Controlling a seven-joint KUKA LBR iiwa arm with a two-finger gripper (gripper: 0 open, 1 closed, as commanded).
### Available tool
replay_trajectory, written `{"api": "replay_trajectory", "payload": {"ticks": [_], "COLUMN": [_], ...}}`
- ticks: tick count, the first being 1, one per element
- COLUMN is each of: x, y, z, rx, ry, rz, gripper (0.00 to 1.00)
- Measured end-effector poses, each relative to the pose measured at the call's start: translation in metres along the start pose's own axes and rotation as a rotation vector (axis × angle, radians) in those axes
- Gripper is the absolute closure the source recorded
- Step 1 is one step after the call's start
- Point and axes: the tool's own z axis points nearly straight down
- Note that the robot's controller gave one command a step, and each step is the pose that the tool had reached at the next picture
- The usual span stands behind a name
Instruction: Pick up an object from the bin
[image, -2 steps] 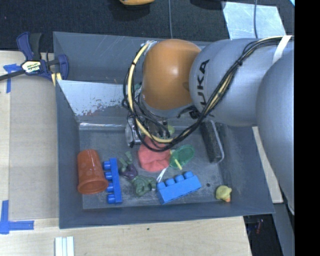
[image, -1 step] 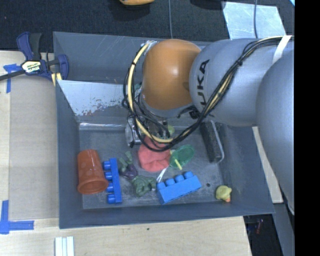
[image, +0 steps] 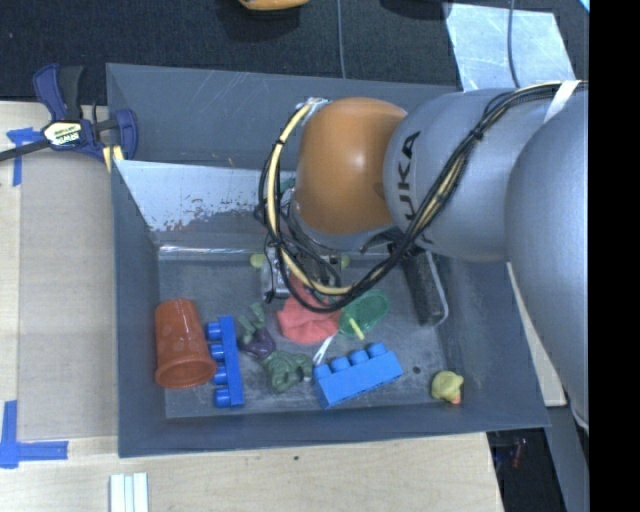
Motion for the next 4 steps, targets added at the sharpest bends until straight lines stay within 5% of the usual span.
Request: {"api": "replay_trajectory", "payload": {"ticks": [2,3,4], "x": [0.013,0.021,0.021], "y": [-0.031,-0.078,-0.077], "z": [0.022,0.052,0.051], "rx": [0.001,0.004,0.002], "ry": [0.003,0.003,0.002], "rz": [-0.089,-0.083,-0.083], "gripper": [1.0,0.0,1.0]}}
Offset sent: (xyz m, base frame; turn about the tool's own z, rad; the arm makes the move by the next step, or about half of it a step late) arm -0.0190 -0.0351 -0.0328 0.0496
